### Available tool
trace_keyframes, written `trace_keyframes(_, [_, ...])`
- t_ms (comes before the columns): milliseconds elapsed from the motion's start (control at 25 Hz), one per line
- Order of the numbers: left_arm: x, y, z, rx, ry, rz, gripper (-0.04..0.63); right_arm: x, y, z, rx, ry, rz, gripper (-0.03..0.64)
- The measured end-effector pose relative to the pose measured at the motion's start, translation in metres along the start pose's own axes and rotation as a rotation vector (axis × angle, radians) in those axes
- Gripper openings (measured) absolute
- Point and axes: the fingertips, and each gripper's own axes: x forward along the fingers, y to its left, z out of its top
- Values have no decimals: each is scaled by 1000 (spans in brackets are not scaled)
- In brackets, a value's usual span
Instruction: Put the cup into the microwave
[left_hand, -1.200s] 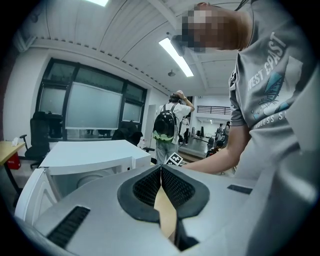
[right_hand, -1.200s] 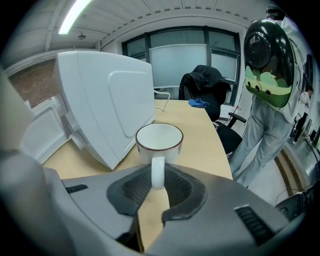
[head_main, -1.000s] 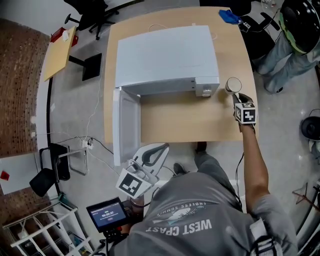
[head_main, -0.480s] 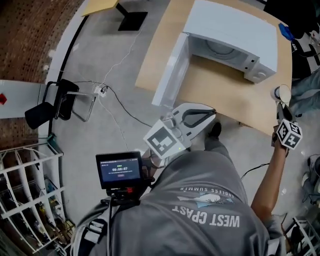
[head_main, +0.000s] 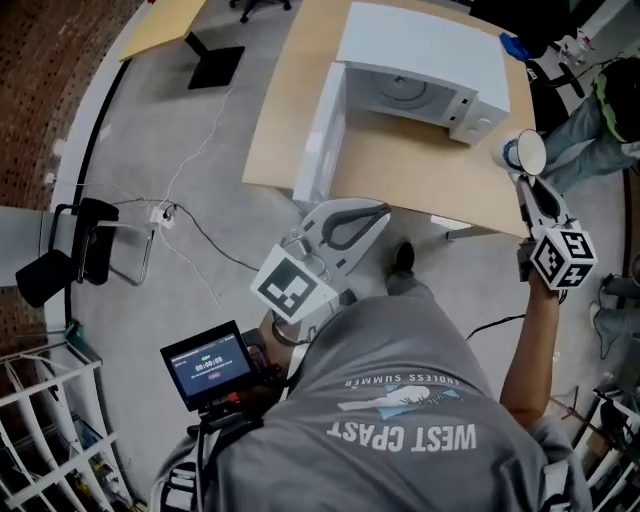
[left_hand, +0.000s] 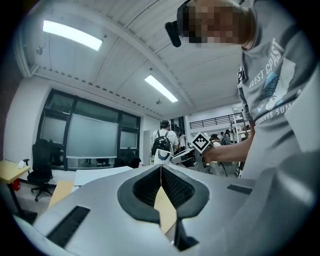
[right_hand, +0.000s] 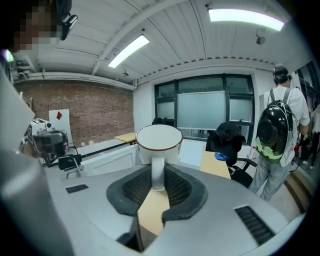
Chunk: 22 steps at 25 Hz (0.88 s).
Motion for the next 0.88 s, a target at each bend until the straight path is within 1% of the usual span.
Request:
trace_keyframes(120, [-16, -4, 5, -35, 6, 1, 21, -15, 40, 18, -17, -11, 41, 75])
trace_keyframes(200, [-28, -2, 10, -36, -2, -3, 21, -18, 65, 30, -30, -21, 65, 75])
trace_keyframes(280, [-31, -1, 12, -34, -4, -3, 21, -17, 81, 34, -37, -27, 93, 75])
trace_keyframes(520, [-13, -5, -7, -23, -2, 0, 21, -3, 92, 15, -34, -30, 168, 75])
trace_keyframes(680, [-17, -6, -14, -21, -2, 0, 21, 6, 107, 6, -44, -23, 195, 75])
trace_keyframes(760, [-18, -5, -14, -21, -8, 4, 21, 12, 109, 4, -49, -12, 201, 75])
trace_keyframes(880, [-15, 2, -5, -34, -6, 22, 21, 27, 105, 11, -56, 19, 209, 75])
